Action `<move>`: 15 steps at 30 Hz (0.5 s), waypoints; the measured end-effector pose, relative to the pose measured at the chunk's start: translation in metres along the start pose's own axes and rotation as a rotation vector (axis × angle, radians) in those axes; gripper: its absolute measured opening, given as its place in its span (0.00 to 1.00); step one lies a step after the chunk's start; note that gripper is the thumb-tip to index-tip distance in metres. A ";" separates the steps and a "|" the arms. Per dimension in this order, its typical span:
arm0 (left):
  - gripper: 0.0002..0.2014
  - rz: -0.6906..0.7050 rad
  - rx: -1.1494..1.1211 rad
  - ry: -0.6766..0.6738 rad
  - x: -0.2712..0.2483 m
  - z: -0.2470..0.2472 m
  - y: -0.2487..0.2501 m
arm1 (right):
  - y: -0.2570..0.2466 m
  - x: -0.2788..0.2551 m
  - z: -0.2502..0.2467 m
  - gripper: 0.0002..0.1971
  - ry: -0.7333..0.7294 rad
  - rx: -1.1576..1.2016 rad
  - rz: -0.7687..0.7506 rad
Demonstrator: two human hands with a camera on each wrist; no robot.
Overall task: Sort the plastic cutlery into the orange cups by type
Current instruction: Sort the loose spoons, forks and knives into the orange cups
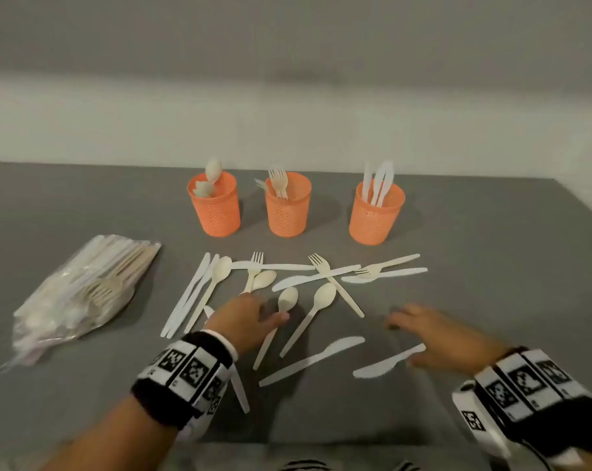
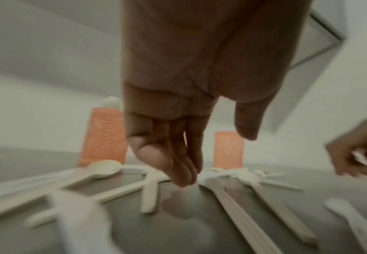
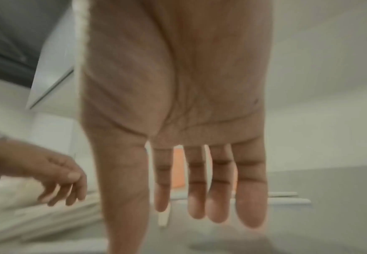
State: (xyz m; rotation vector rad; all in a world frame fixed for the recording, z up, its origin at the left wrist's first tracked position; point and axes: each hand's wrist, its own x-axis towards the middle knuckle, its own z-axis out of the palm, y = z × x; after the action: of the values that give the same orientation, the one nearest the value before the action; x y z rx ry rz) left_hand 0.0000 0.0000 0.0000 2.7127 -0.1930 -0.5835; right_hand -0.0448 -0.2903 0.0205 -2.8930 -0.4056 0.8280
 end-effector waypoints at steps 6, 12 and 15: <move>0.48 -0.033 0.283 -0.091 0.018 0.019 0.042 | 0.006 0.027 0.005 0.10 -0.025 -0.022 -0.011; 0.45 0.008 0.387 -0.118 0.012 0.029 0.056 | 0.026 0.047 -0.010 0.10 0.160 -0.125 0.028; 0.34 0.006 0.346 -0.095 0.011 0.033 0.063 | 0.034 0.059 -0.021 0.37 0.184 -0.065 0.066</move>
State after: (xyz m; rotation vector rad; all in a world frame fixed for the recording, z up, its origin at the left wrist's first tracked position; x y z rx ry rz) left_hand -0.0079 -0.0707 -0.0090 3.0151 -0.3570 -0.7379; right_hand 0.0224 -0.3069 0.0029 -3.0236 -0.3264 0.5588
